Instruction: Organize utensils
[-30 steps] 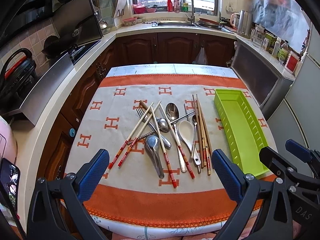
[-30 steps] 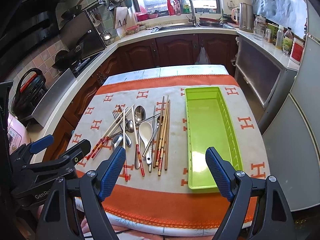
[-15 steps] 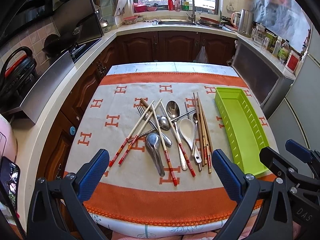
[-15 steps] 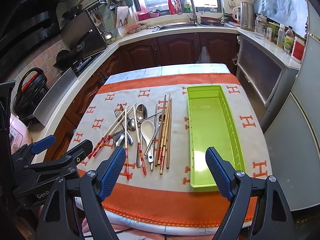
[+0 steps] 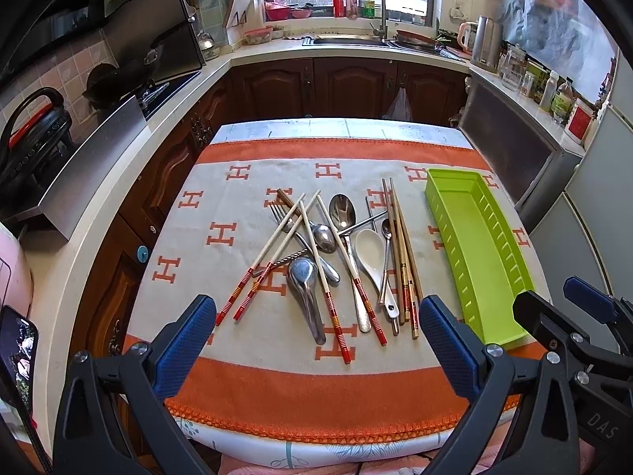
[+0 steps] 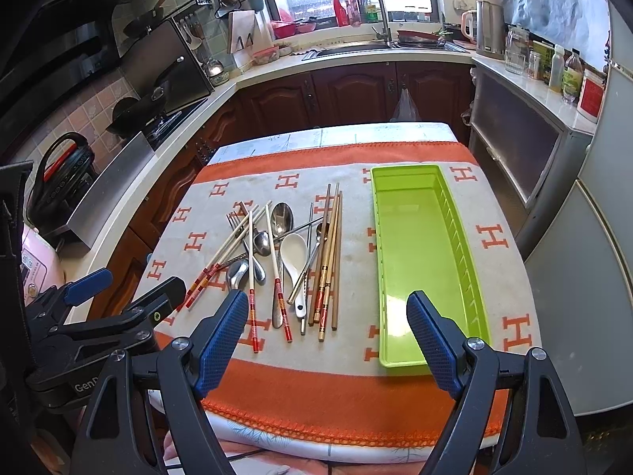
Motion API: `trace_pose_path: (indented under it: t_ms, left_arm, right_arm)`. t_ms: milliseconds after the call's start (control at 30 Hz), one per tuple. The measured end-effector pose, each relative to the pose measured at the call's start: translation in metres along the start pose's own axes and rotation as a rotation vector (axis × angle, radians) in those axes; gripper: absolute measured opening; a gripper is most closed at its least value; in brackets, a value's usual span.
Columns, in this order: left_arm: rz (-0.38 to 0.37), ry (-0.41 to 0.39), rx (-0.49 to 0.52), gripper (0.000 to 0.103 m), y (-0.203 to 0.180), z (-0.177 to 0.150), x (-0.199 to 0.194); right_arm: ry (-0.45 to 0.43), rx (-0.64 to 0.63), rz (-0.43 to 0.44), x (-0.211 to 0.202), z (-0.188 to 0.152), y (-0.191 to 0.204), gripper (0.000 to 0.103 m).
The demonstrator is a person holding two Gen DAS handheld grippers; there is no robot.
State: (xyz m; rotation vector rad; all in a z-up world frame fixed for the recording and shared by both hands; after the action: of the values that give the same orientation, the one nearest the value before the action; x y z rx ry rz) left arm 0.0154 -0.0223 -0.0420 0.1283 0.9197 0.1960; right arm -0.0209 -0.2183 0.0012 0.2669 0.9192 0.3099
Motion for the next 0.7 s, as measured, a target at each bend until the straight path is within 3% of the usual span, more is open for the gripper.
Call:
trace_pose_path:
  t_ms: [700]
  left_arm:
    - [-0.002,0.0,-0.005,0.101,0.0019,-0.0019,-0.0004]
  right_arm:
    - [0.0,0.0,0.001,0.001,-0.0012,0.0013,0.084]
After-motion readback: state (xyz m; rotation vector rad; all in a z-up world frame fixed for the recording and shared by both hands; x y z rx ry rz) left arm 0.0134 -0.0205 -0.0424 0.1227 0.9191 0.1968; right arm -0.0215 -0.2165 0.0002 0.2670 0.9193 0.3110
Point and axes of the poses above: each gripper's, at about its wrist camera, not at the fingertips, and x roughly the way its jaws point, y to its left, z to its top, the point moved 2 cm from there along x, roughly the way its jaws point, and after that the axes turned 12 degrees about z, right-handed, at the moved point
